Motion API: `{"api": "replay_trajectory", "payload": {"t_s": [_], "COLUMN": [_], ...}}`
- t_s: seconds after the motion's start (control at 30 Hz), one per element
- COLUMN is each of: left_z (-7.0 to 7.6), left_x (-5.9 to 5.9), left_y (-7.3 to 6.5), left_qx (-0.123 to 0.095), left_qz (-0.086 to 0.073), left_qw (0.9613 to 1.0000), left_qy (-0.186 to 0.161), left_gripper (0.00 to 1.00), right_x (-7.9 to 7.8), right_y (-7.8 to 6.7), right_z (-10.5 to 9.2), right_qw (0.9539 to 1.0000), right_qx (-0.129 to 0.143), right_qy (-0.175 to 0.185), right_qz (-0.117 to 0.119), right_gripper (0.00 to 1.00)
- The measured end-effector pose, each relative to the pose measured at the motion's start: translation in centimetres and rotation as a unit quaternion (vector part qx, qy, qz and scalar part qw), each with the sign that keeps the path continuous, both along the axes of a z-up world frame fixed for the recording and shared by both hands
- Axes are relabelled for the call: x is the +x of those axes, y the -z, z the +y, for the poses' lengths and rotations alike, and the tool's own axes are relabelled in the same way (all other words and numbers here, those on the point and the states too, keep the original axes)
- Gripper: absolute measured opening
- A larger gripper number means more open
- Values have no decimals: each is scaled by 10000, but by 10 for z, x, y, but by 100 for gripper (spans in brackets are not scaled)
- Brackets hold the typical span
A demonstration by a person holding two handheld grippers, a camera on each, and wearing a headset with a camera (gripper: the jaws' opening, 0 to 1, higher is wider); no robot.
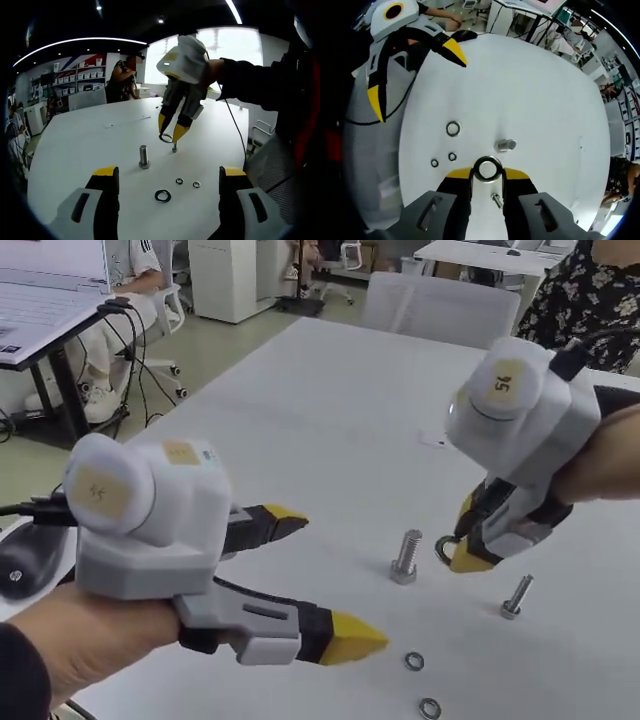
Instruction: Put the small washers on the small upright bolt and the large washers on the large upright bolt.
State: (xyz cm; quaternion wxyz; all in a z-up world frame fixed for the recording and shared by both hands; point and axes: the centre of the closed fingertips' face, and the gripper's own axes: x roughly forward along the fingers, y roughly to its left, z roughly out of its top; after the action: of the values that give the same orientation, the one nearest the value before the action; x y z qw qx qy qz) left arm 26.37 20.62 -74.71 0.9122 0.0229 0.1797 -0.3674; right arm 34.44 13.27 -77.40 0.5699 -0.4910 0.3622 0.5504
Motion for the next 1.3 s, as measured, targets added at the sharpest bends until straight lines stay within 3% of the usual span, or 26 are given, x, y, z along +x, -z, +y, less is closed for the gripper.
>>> {"api": "replay_trajectory", "payload": {"t_s": [0.23,0.57,1.3], "left_z": [2,4,7], "left_x": [2,4,2], "left_y": [-1,-1,10], "left_qx": [-7,11,146], "left_qz": [-21,-17,153], "left_qw": [10000,9999,9997], "left_qy": [-53,-107,-132], "left_gripper": [82,81,81], "right_x": [10,32,44], "right_y": [-8,-4,25], "right_z": [14,25,35], "right_qw": [9999,9996,9986], "right_qx": [20,-55,-280], "right_qy": [-123,-259,-381], "right_qz": [-74,-17,226], "right_gripper": [23,23,23]}}
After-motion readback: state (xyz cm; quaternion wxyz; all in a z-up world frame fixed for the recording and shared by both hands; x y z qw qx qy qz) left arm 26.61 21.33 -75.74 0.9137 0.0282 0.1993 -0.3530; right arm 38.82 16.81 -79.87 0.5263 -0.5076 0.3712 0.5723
